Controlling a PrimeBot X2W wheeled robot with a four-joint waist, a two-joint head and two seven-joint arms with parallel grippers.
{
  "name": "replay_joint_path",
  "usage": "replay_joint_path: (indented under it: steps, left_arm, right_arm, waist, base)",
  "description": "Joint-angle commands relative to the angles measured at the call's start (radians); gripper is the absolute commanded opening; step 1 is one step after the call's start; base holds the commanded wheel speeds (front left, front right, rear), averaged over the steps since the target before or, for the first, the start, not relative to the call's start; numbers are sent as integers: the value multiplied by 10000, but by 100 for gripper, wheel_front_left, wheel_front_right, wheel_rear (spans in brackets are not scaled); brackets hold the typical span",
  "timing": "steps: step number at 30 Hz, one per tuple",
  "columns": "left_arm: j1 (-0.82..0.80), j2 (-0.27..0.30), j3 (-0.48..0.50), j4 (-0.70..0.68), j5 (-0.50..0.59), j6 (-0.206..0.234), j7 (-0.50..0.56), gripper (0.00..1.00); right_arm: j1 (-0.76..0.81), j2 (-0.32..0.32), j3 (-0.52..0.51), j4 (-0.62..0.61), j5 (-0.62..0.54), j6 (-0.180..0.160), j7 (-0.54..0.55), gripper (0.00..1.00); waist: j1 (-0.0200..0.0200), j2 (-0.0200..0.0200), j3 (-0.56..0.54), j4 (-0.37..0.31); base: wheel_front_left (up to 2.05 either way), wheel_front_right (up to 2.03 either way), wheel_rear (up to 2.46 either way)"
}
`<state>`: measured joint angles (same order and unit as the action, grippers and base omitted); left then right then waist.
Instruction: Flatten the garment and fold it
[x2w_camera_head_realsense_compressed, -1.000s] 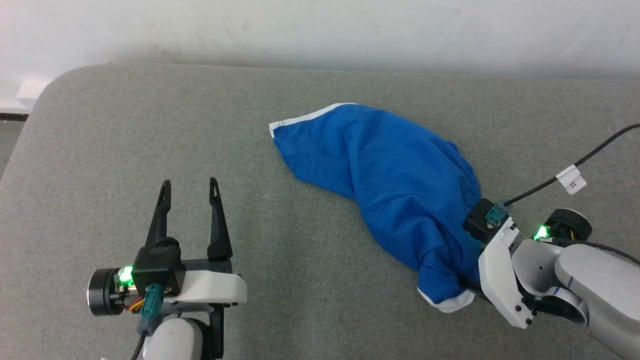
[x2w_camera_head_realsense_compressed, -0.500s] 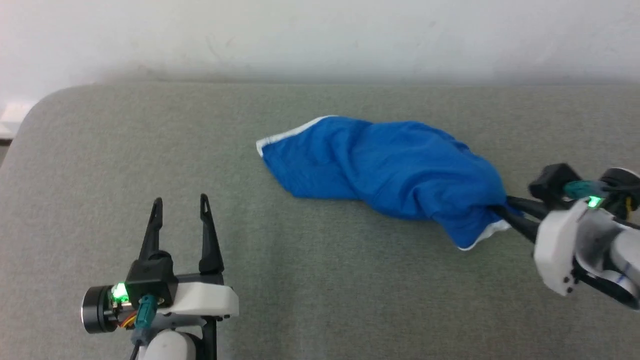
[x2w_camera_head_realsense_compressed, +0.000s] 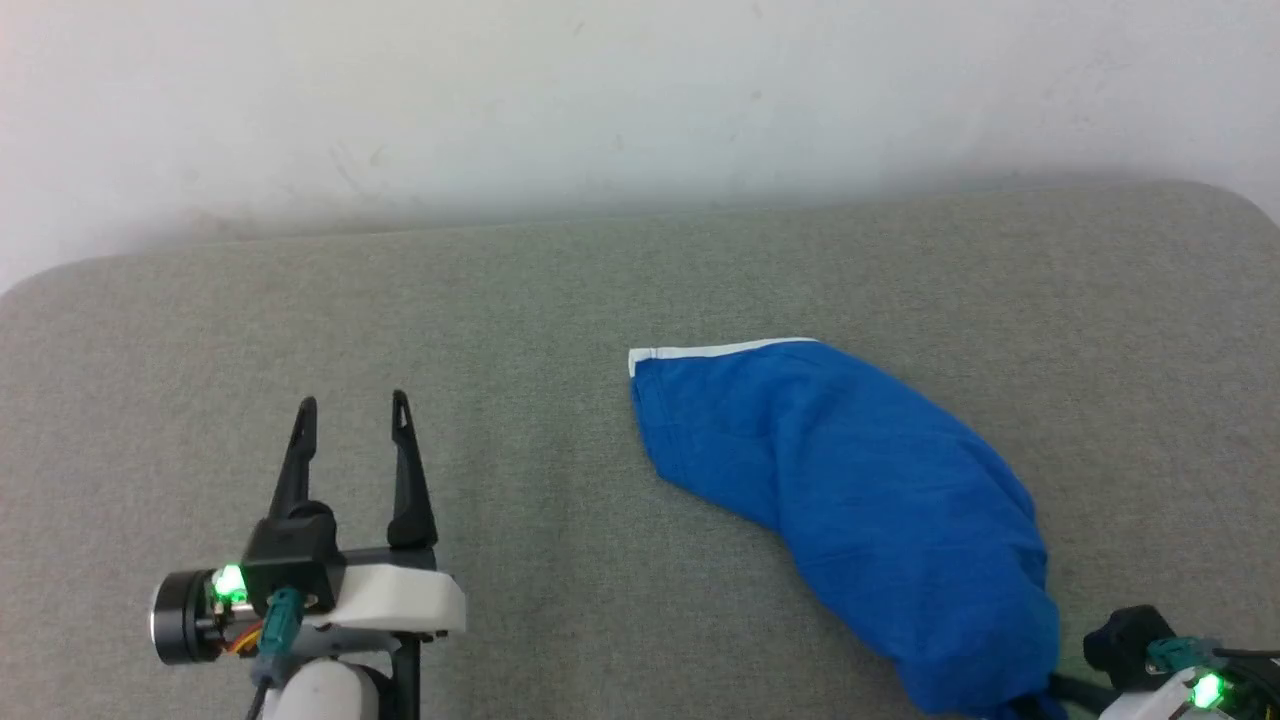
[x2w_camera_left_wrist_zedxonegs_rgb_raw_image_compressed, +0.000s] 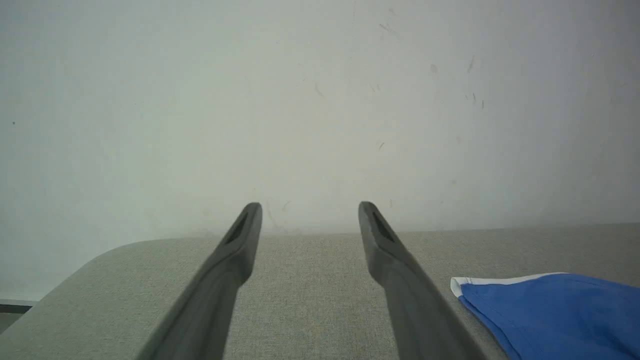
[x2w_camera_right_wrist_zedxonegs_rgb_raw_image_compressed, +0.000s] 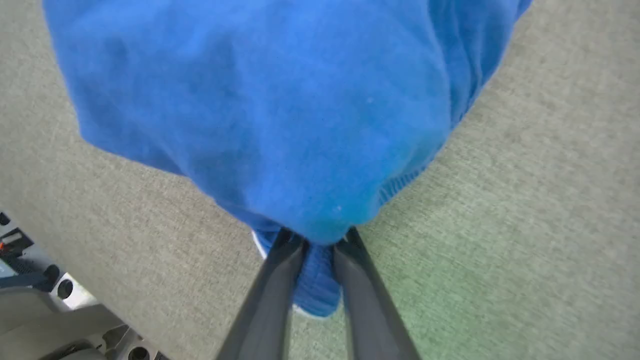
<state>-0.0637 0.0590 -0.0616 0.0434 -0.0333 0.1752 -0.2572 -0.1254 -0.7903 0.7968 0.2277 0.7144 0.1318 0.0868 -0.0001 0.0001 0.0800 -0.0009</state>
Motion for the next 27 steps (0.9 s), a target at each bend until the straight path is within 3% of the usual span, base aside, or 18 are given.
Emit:
replay_joint_path:
  steps: [1,9,16,23,27]
  left_arm:
    - [-155,89,100,32,92,-114,-45,100]
    - [-1804,1024,172,992,179,-988,-45,100]
    - [-4245,1662,-464,2898,328,-2164,322,100]
    - [-6791,1878,-1862,4836,414,-2976,1875,100]
    - [-7864,1789,-3170,5958,-216,-3049,3021,100]
  right_arm:
    - [245,356,-335,110,-259,-11,-191,100]
    - [1091,1608,-4016,-1032,-2496,-11,-1365,100]
    - [1757,3519,-6792,-3179,-4382,-11,-1867,100]
    - [1481,6333,-8483,-4387,-6230,-11,-3367,100]
    - [1217,7204,-8727,-5040,-6509,-11,-3477,100]
  waist:
    - [1,-1,-73,-147]
    - [1,-1,-176,-400]
    - [1,-1,93,-635]
    - [1,-1,776,-966]
    - [1,-1,1184,-1192]
  base:
    - [0,0,0]
    - [0,0,0]
    - [0,0,0]
    - [0,0,0]
    - [0,0,0]
